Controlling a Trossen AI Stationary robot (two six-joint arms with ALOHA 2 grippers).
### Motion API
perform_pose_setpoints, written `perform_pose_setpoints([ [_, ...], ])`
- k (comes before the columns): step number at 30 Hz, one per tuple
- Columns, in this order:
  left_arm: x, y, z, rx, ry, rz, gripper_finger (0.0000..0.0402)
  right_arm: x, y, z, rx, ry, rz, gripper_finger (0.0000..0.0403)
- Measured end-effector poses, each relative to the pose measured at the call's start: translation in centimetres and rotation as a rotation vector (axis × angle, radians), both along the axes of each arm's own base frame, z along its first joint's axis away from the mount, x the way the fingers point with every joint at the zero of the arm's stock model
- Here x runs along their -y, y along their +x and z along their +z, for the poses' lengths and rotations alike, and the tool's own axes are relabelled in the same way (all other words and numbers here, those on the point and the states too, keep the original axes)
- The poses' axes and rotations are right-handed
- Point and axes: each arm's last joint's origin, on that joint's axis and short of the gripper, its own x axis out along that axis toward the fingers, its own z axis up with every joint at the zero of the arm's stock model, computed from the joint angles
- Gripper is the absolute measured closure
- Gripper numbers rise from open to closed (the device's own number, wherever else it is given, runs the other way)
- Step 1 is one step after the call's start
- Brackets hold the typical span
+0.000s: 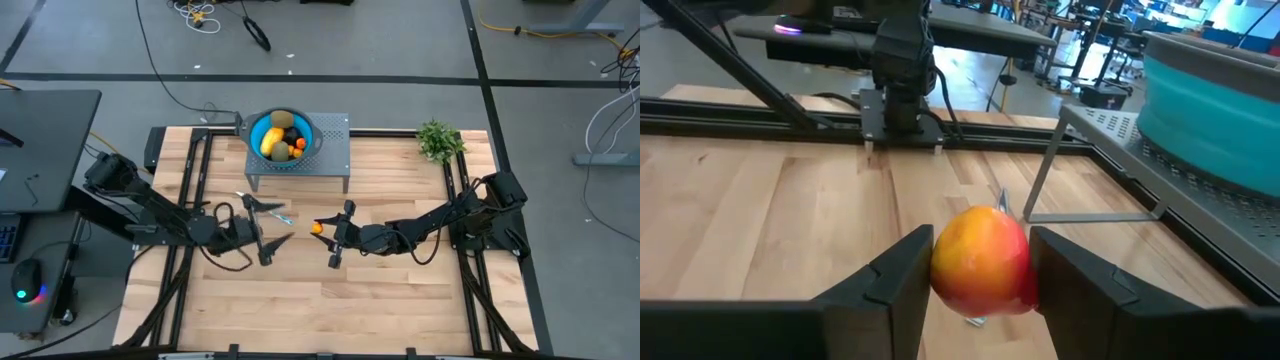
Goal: Pick & Place Fruit
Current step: Put the pear into the blue strainer bowl
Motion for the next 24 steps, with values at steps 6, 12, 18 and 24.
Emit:
perform_pose_setpoints([
  [6, -0.8, -0.5, 0.6, 0.07, -0.167, 0.246, 0.0028, 0.3, 0.1, 0.1, 0.007, -0.001, -0.018, 0.0232],
  [12, -1.6, -1.5, 2.3, 0.191, -0.27, 0.405, 0.0028, 1.0, 1.3, 2.0, 0.051, -0.021, -0.055, 0.0232],
  [18, -1.6, -0.9, 5.4, 0.087, -0.208, 0.61, 0.0028, 2.4, 3.5, 5.5, 0.037, -0.092, -0.095, 0.0232],
  [24, -1.8, -0.2, 8.3, -0.004, -0.15, 0.715, 0.0028, 6.4, 4.8, 7.7, 0.049, -0.109, -0.175, 0.0232],
])
